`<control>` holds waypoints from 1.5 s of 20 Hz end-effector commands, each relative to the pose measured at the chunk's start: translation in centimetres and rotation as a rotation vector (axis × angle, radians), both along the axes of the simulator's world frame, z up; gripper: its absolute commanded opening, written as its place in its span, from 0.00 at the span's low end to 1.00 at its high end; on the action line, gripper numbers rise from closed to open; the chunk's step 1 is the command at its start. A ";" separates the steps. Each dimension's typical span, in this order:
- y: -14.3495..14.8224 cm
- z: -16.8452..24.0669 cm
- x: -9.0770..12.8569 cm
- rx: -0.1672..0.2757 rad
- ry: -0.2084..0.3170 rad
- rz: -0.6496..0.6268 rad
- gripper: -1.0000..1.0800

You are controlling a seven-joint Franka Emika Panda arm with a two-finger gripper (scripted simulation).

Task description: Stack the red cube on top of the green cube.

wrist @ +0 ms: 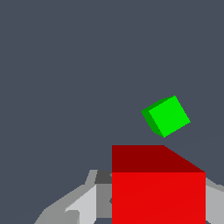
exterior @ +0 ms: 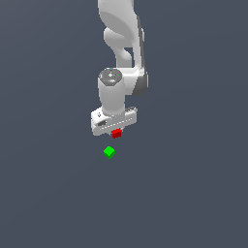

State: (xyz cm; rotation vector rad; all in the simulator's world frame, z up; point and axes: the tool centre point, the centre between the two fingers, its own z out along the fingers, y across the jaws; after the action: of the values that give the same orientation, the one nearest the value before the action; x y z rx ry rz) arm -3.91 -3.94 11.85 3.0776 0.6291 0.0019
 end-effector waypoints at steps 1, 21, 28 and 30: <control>0.0 -0.1 0.0 0.000 0.000 0.000 0.00; -3.2 -5.3 5.4 -0.001 0.001 0.000 0.00; -3.5 -5.7 5.9 0.000 0.001 0.000 0.96; -3.5 -5.7 5.9 0.000 0.001 0.000 0.96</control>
State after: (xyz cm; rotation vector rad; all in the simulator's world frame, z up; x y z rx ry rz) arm 1.96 -7.46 6.16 3.0780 0.6283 -0.0007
